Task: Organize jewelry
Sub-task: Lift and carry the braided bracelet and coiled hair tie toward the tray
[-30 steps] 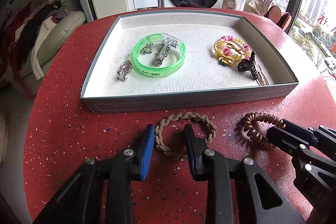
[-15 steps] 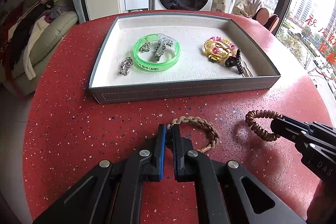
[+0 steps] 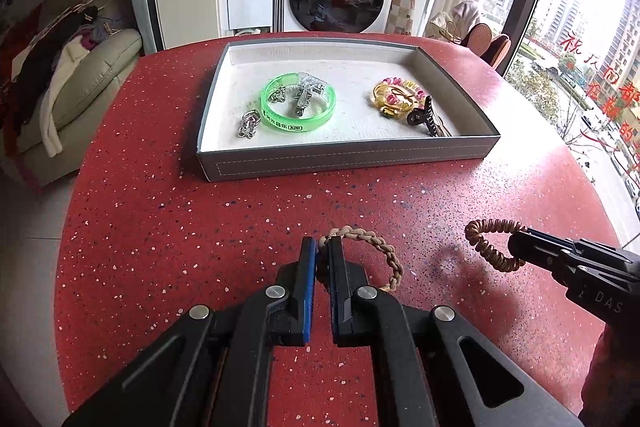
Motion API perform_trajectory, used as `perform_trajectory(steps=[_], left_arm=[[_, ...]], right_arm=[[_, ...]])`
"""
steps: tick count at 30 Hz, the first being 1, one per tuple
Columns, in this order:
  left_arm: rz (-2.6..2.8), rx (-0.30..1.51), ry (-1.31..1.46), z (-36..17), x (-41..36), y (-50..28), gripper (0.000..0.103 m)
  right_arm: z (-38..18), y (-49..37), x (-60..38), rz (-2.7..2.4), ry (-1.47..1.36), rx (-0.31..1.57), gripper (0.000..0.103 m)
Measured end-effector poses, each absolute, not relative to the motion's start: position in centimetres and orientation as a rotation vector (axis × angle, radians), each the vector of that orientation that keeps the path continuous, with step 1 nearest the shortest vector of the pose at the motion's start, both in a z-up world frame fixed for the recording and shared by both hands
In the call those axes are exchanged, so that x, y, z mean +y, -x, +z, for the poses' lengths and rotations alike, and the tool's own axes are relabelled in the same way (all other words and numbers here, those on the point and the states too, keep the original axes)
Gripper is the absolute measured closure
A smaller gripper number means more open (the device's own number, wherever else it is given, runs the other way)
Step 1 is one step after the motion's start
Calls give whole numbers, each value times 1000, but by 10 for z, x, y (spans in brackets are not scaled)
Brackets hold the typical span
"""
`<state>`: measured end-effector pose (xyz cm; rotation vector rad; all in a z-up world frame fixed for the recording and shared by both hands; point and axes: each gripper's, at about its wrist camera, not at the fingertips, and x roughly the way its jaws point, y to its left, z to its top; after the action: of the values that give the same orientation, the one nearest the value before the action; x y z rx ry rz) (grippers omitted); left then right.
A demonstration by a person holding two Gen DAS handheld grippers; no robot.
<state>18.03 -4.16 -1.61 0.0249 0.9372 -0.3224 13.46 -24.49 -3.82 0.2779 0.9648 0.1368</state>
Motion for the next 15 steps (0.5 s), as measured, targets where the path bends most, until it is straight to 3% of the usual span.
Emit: perform_trajectory(steps=[15], left_arm=[[-357,902,-8,-2,-34,-177,78]], right_arm=[[-29,-133,-241,120,-261,964,89]])
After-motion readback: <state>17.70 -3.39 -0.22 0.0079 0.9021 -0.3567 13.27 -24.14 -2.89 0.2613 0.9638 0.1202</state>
